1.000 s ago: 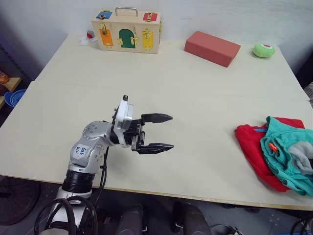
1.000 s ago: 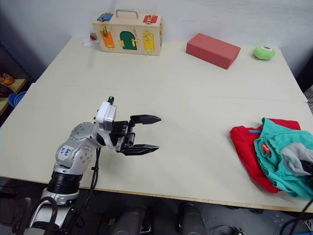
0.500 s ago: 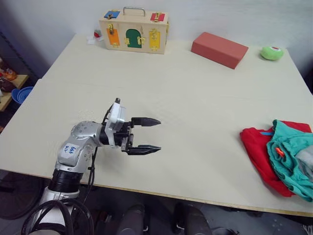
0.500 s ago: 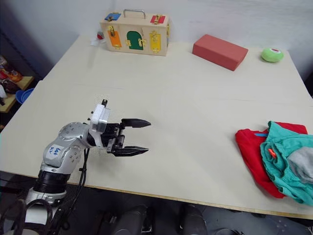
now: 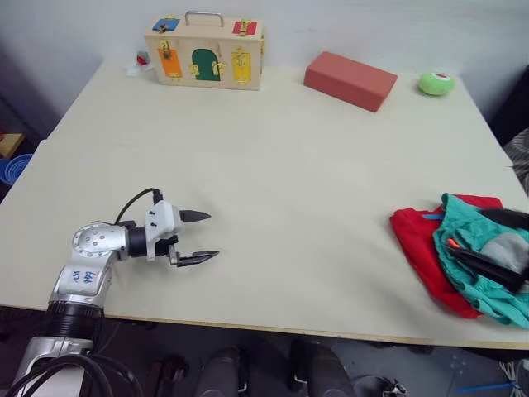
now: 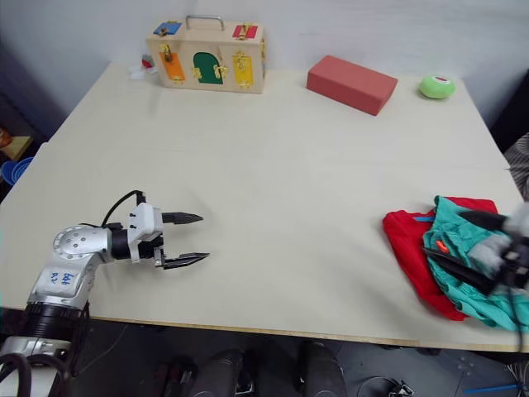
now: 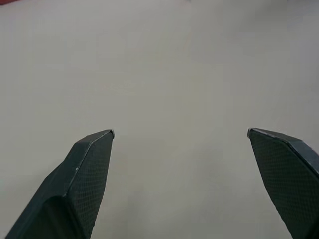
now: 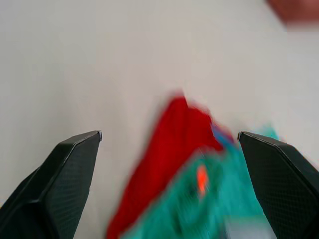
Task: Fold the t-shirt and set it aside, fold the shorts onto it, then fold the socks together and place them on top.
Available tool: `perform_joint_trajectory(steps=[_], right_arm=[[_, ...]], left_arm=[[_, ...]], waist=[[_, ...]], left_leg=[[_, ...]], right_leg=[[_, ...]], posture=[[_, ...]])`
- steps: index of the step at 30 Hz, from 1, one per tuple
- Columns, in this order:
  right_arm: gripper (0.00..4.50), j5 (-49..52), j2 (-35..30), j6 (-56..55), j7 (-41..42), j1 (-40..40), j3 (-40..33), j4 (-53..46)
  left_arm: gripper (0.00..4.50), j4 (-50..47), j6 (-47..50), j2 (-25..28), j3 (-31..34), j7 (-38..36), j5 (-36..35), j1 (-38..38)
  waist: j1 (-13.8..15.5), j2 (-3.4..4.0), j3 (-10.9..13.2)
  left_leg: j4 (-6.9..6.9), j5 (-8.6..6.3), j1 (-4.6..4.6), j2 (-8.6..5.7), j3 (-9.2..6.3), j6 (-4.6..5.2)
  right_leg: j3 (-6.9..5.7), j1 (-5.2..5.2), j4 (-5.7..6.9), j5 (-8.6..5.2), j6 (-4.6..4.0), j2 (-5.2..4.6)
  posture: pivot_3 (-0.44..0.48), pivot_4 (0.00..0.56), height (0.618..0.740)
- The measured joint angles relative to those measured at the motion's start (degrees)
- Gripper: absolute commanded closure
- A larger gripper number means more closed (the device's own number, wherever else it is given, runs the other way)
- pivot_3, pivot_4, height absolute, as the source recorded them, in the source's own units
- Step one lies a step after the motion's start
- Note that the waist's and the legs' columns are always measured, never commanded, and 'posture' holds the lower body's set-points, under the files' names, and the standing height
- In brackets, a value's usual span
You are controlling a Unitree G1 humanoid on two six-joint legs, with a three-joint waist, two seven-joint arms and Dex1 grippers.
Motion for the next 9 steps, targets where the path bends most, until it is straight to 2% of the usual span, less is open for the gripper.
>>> perform_joint_trajectory(steps=[4,7,9], right_arm=[[0.03,-9.87,6.04,-11.54,3.60,-9.24,16.17,8.04],[0.03,-15.58,10.68,-20.03,5.80,-14.46,24.53,15.06],[0.03,-18.09,12.76,-24.28,6.74,-16.36,27.58,19.87]], left_arm=[[0.00,0.61,-1.74,1.17,2.91,2.22,0.56,2.28],[0.00,0.61,-2.60,1.03,3.29,3.49,1.12,2.51],[0.00,0.59,-2.98,1.03,3.33,4.13,1.25,2.57]], waist=[[1.62,-0.06,0.03],[1.65,-0.07,0.04],[1.39,-0.07,0.04]], left_leg=[[0.12,0.15,-0.17,-0.13,-0.10,0.00],[0.21,0.17,-0.21,-0.34,-0.01,0.24],[0.22,0.26,-0.17,-0.51,-0.02,0.43]], right_leg=[[-0.28,0.01,0.30,-0.06,-0.10,-0.05],[-0.31,0.12,0.20,0.02,0.05,-0.04],[-0.27,0.24,0.15,0.14,0.27,-0.12]], posture=[[0.000,0.150,0.740],[0.000,0.150,0.740],[0.000,0.150,0.740]])
